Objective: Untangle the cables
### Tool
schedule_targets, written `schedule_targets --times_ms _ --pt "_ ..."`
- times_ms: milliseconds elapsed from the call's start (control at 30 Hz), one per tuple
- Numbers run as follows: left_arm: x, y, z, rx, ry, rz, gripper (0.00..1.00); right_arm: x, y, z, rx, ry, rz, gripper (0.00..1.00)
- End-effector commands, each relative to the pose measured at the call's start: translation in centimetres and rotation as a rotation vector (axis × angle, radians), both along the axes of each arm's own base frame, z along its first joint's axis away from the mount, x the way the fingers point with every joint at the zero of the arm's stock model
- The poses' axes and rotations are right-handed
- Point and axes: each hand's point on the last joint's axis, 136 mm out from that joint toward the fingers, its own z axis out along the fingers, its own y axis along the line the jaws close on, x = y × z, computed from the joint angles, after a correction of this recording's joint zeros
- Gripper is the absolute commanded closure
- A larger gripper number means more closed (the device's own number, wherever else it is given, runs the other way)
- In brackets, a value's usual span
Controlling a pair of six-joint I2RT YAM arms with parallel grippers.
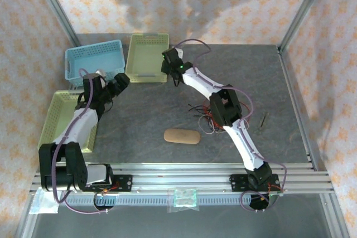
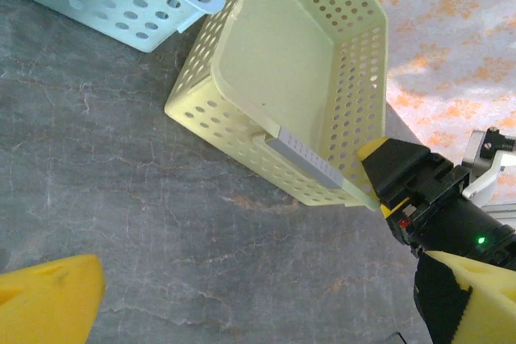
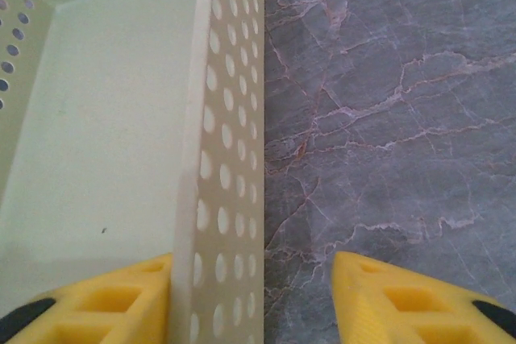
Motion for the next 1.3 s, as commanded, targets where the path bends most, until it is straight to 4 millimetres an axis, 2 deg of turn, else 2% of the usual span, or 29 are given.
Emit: schedule_targets --times_ms 0,167,267,367,533,733,833,933,1100,1267 --pt "1.6 0.9 1.6 0.050 -0.044 0.008 0.01 0.6 -0.4 0.8 -0.029 -0.019 -0.008 0.59" --pt "1.9 1.0 1.0 0.066 -0.019 0.001 0.00 0.8 -0.8 1.9 -0.035 -0.040 -0.029 0.75" --pt "1.6 1.5 0.7 0.093 0.006 0.025 0.00 1.0 -1.1 2.9 -0.041 -0.059 -0.043 0.85" --pt "1.3 1.2 0.6 0.152 0.026 0.030 0.00 0.9 -1.8 3.8 -0.059 -0.070 -0.065 0.92" --pt "1.9 -1.3 -0.2 0.179 0.039 -0.035 0.01 0.4 -3.8 4.8 -0.086 -0.058 -0.088 1.00" --pt "4.4 -5.6 -0.3 0.147 0.014 -0.133 0.01 -1.4 -6.4 5.4 -0.151 -0.045 -0.003 1.00" --pt "5.6 -7.3 -0.6 0.146 0.015 -0.170 0.01 -2.7 -8.7 5.6 -0.155 -0.041 0.022 1.00" --pt "6.7 -9.9 -1.0 0.154 0.026 -0.221 0.01 -4.0 -11.8 5.5 -0.170 -0.029 0.022 1.00" --pt "8.0 -15.5 -1.9 0.152 0.038 -0.334 0.01 -6.0 -17.8 4.1 -0.212 0.016 0.027 0.99" --pt "9.2 -21.2 -2.1 0.153 0.028 -0.433 0.01 -6.9 -24.3 3.2 -0.213 0.045 -0.030 0.99"
